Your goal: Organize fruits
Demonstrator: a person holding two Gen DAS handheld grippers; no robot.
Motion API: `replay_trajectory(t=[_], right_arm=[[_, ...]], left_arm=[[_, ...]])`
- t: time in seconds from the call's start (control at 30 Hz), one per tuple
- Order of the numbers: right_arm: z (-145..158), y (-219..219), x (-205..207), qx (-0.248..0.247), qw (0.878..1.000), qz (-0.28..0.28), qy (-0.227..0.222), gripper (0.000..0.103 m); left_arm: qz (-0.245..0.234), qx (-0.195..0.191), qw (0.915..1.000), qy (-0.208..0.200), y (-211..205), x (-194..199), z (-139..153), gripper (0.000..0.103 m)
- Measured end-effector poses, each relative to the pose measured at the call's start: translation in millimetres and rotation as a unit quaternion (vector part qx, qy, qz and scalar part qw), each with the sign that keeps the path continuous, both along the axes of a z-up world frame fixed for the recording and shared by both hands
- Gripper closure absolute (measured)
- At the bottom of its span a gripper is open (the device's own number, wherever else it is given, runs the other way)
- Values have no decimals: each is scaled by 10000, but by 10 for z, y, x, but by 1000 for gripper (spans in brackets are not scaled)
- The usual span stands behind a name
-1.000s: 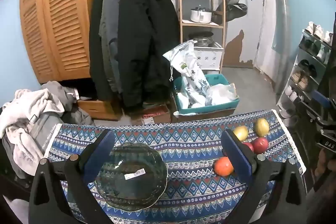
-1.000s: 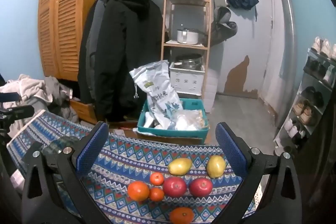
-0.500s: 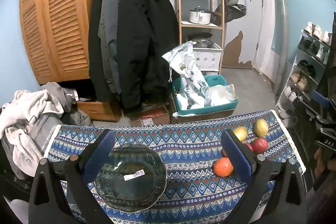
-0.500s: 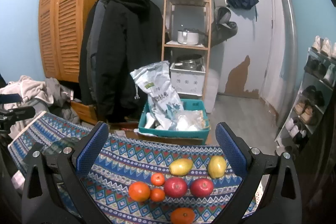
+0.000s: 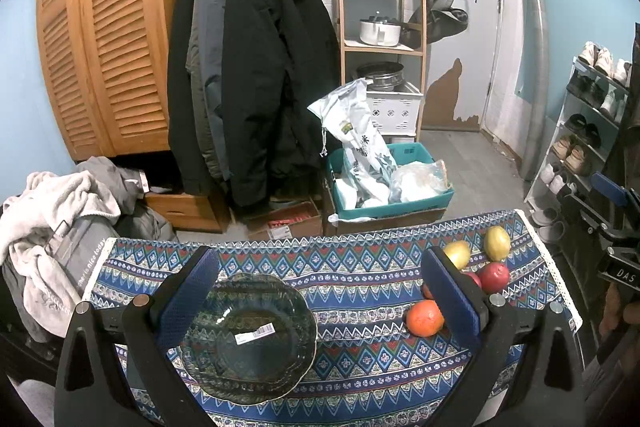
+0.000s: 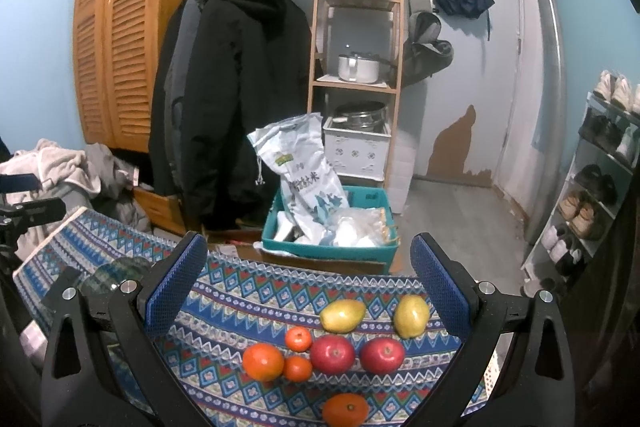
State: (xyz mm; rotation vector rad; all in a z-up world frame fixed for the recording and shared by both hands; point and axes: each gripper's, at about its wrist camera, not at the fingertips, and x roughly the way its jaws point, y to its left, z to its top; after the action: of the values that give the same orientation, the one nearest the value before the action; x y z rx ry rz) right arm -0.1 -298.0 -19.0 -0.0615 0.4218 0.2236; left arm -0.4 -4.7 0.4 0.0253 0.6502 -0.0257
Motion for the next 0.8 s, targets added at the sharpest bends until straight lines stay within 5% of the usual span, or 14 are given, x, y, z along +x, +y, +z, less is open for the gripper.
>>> replay_trajectory(t=[0.8], right_arm=[[-21, -4, -8, -38, 10000, 11, 25, 3]], left_arm=[[-23, -8, 10000, 21, -25, -11, -16, 1]])
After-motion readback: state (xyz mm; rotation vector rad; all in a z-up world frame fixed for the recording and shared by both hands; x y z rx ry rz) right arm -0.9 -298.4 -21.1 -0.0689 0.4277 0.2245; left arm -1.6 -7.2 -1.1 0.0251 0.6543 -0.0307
